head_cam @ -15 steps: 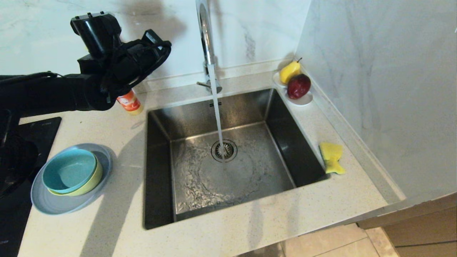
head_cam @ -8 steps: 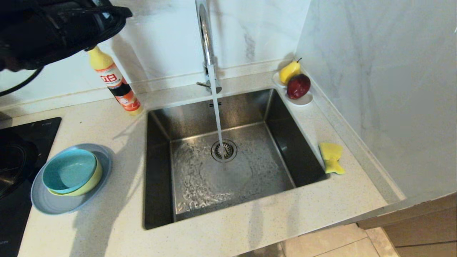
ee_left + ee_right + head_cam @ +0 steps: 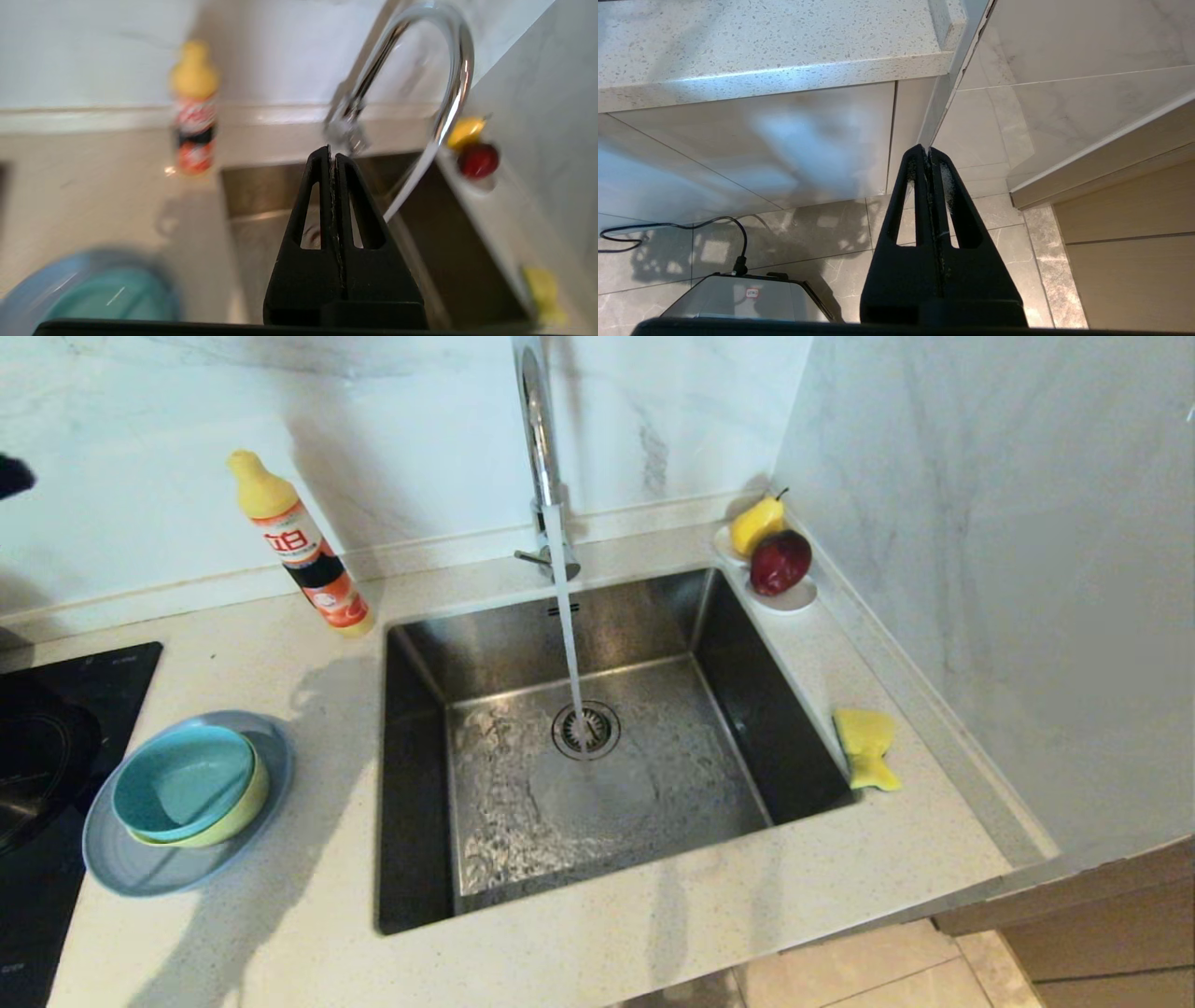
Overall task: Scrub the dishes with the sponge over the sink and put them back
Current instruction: Pick up a bowl and the sponge
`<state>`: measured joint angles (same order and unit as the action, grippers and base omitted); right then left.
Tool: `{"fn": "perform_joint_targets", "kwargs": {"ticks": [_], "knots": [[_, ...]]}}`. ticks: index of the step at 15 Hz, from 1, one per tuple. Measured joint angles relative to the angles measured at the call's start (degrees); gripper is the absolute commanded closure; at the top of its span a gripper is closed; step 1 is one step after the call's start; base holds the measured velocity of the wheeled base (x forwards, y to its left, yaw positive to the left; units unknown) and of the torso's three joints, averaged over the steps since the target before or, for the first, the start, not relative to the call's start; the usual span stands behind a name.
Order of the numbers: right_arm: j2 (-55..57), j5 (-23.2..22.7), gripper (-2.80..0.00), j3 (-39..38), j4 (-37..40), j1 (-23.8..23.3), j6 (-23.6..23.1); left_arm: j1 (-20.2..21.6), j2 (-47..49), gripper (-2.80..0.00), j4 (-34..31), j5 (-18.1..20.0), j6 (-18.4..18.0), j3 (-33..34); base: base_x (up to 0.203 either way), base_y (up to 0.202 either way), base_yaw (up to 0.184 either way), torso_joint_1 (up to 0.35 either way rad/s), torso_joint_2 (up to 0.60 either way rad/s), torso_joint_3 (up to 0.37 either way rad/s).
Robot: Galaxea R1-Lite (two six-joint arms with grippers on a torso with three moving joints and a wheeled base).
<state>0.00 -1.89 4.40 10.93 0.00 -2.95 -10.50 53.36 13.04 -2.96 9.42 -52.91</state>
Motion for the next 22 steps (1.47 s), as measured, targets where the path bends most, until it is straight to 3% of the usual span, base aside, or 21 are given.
{"fn": "perform_joint_targets", "kwargs": {"ticks": [4, 9, 18, 22], "knots": [[-0.02, -0.01, 0.00, 0.00, 0.00, 0.00, 0.00, 2.51, -17.27, 0.00, -7.25, -1.87, -2.97, 12.83, 0.000, 0.000, 0.000, 0.000, 0.00, 0.000], [-0.02, -0.01, 0.00, 0.00, -0.02, 0.00, 0.00, 6.45, -35.11, 0.00, -11.01, -2.53, -4.24, 29.42, 0.000, 0.000, 0.000, 0.000, 0.00, 0.000], [0.00, 0.00, 0.00, -0.02, 0.00, 0.00, 0.01, 9.05, -52.11, 0.00, -10.21, 3.78, -12.28, 50.94, 0.000, 0.000, 0.000, 0.000, 0.00, 0.000], [0.00, 0.00, 0.00, -0.02, -0.02, 0.00, 0.01, 9.10, -53.45, 0.00, -6.53, 3.69, -12.32, 52.64, 0.000, 0.000, 0.000, 0.000, 0.00, 0.000]]}}
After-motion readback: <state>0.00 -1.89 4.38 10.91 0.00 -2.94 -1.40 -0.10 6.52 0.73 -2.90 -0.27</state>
